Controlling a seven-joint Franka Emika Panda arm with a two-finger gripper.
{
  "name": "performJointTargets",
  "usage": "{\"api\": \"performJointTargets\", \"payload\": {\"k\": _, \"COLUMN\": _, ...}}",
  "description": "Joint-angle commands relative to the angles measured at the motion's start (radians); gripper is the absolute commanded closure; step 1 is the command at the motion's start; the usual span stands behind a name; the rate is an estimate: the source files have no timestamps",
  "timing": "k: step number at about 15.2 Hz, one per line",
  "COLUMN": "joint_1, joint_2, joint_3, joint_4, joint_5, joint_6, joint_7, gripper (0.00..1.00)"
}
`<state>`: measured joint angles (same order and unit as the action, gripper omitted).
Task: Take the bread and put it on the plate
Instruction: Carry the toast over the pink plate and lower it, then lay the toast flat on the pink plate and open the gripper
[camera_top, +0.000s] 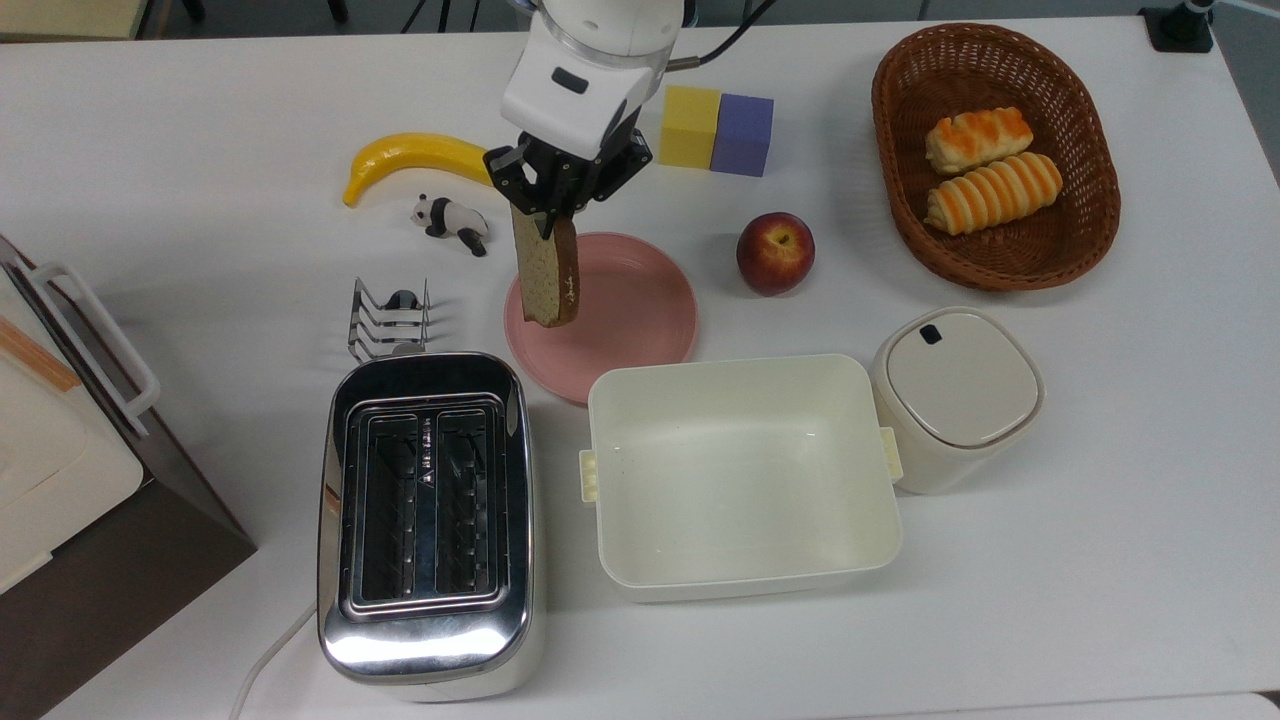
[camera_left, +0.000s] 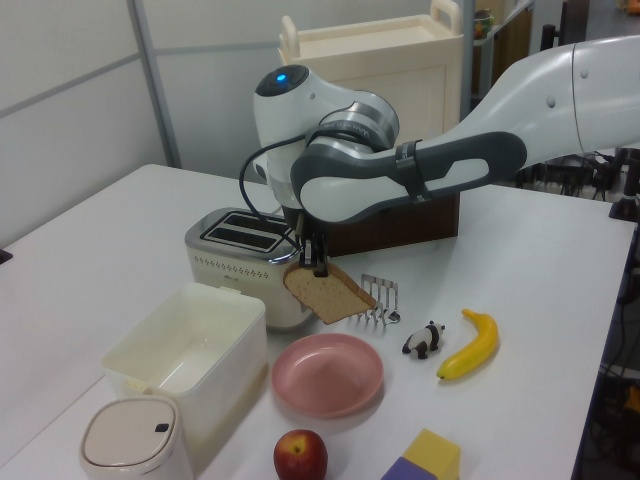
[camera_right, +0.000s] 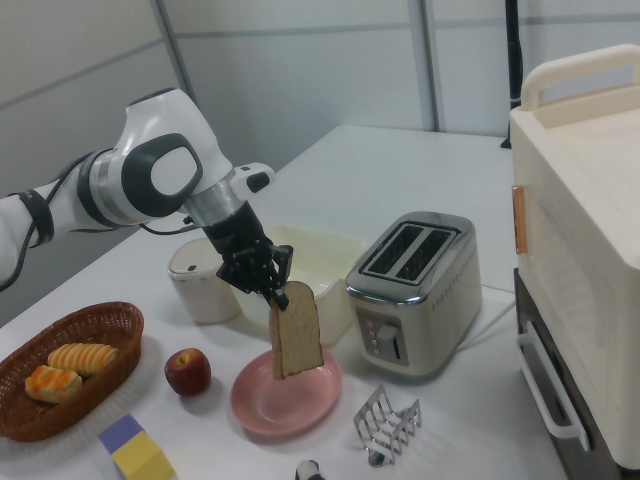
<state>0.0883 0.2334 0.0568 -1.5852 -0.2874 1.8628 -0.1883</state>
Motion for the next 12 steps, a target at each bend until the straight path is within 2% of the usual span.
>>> {"api": "performJointTargets", "payload": {"k": 1, "joint_1": 0.03, "joint_2": 0.009, "joint_3": -0.005, "joint_4": -0.019, "joint_5": -0.055, "joint_6": 0.029, "joint_7": -0.002, "gripper": 1.0}}
{"api": "performJointTargets", "payload": {"k": 6, "joint_1": 0.038, "joint_2": 0.035, "joint_3": -0.005, "joint_4": -0.022, "joint_5": -0.093, "joint_6": 0.049, "joint_7": 0.0, "gripper": 1.0}}
{"api": "performJointTargets", "payload": {"k": 12, "joint_1": 0.039, "joint_2": 0.043, "joint_3": -0.005, "joint_4": -0.025, "joint_5": -0.095, "joint_6": 0.047, "joint_7": 0.001, "gripper": 1.0}}
